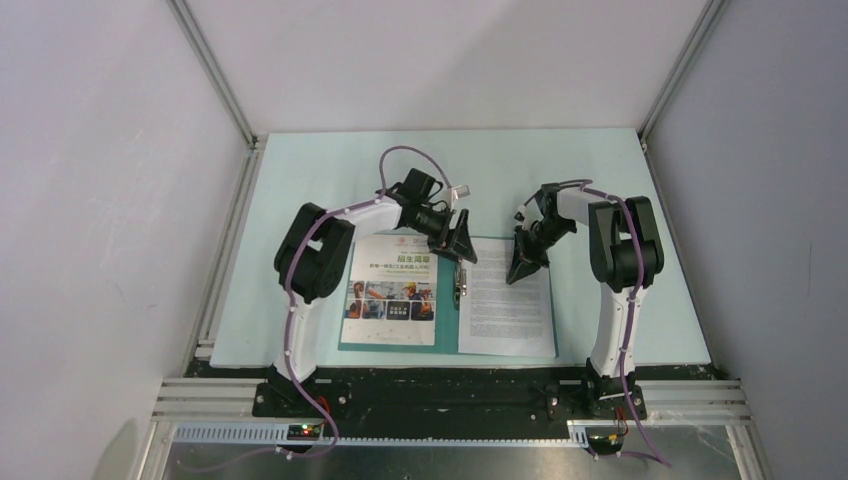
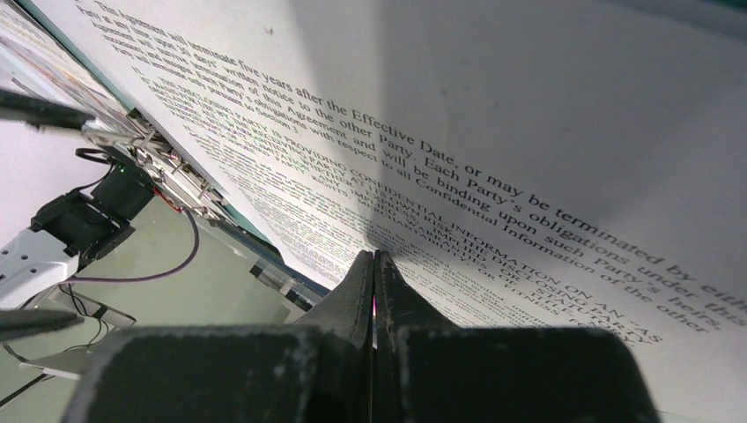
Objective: Put the files into the folder
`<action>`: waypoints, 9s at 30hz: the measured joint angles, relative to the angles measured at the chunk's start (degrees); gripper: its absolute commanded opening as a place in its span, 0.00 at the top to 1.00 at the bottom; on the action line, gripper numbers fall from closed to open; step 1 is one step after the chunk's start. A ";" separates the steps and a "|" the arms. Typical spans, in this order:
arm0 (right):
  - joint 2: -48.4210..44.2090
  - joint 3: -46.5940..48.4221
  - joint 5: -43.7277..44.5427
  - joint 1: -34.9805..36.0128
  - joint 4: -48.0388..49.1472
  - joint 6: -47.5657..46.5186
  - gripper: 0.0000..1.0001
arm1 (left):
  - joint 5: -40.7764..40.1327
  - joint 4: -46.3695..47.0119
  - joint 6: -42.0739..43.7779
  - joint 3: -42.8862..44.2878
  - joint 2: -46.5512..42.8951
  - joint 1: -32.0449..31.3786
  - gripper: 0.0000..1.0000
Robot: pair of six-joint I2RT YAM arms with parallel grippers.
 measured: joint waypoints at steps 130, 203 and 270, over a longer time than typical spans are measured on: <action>-8.24 -0.76 -5.60 18.40 9.20 15.32 0.59 | -30.25 0.22 -24.17 -10.38 -8.28 -5.29 0.80; -6.62 -1.07 -9.31 19.69 10.80 17.38 0.76 | -31.65 -4.37 -25.70 -8.22 -6.34 -5.01 0.90; -5.77 2.36 -8.72 11.85 10.78 14.75 0.71 | -31.47 -4.44 -26.62 -8.26 -6.23 -3.93 0.87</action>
